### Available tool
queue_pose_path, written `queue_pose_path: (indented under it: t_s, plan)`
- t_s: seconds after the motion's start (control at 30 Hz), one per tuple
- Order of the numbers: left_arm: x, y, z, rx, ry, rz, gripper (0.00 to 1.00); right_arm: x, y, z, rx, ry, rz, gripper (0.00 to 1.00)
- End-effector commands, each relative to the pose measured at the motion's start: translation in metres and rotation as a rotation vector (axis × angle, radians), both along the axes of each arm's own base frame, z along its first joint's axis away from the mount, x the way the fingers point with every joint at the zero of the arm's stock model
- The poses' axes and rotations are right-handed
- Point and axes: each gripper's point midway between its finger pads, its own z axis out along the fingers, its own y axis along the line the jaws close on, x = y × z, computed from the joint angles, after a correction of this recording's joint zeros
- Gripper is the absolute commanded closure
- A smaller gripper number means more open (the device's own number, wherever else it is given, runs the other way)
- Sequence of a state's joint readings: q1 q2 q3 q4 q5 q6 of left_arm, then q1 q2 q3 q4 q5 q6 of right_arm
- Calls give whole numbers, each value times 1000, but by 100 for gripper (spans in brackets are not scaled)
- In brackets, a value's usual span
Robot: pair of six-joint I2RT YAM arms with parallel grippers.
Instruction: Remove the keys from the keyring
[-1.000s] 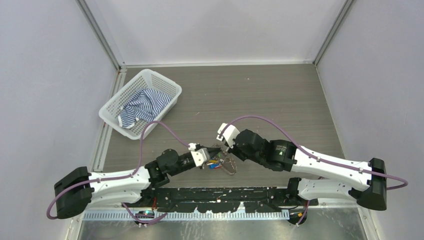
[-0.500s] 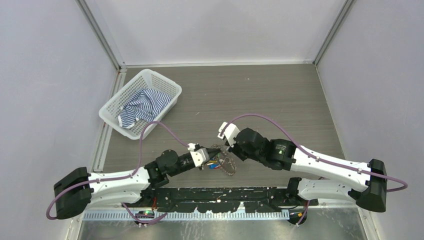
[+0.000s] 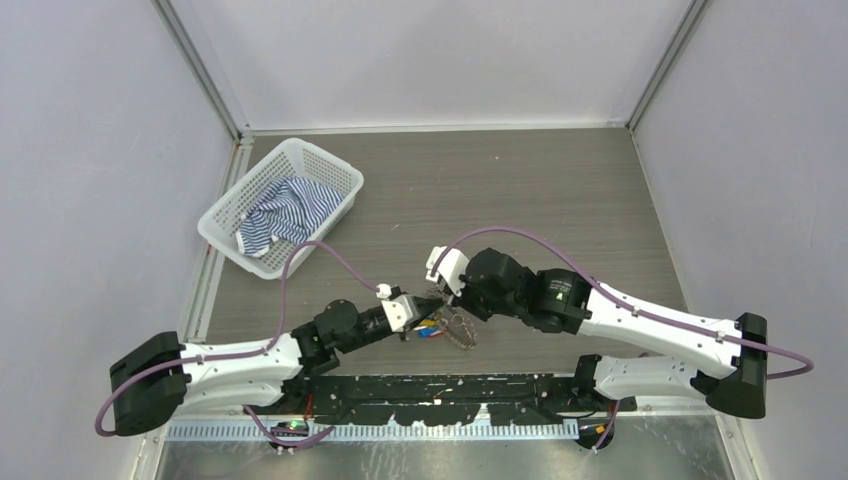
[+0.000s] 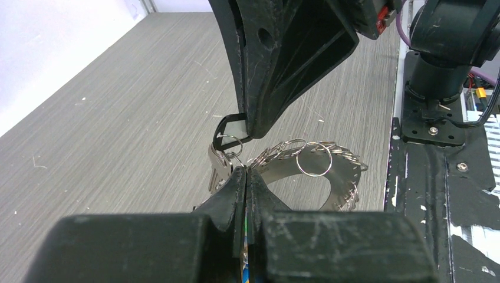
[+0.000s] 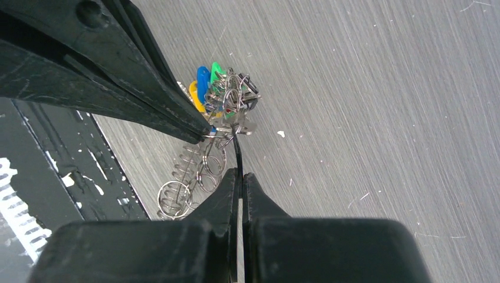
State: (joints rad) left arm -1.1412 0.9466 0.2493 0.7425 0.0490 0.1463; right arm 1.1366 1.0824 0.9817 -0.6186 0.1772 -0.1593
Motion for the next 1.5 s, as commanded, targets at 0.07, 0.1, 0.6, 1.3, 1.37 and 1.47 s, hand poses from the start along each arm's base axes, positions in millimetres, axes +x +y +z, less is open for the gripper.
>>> queue_pose_path:
  t_s: [0.07,0.1,0.6,1.3,1.37,1.47]
  plan:
    - [1,-4,5,-15,33,19,100,2,20,39,88,-37,51,99]
    - [2,-4,6,-16,34,25,100,0,20,39,83,-33,58,99]
    - [-14,-8,6,26,-7,-80,100,29,5,19,-74,25,-82,99]
    - [-16,3,23,-98,-10,-54,100,20,-11,-17,-82,158,-130,99]
    - [-15,4,24,-101,-11,-50,100,19,-11,-21,-86,168,-131,99]
    - [-15,5,25,-103,-12,-49,100,18,-10,-25,-88,179,-132,99]
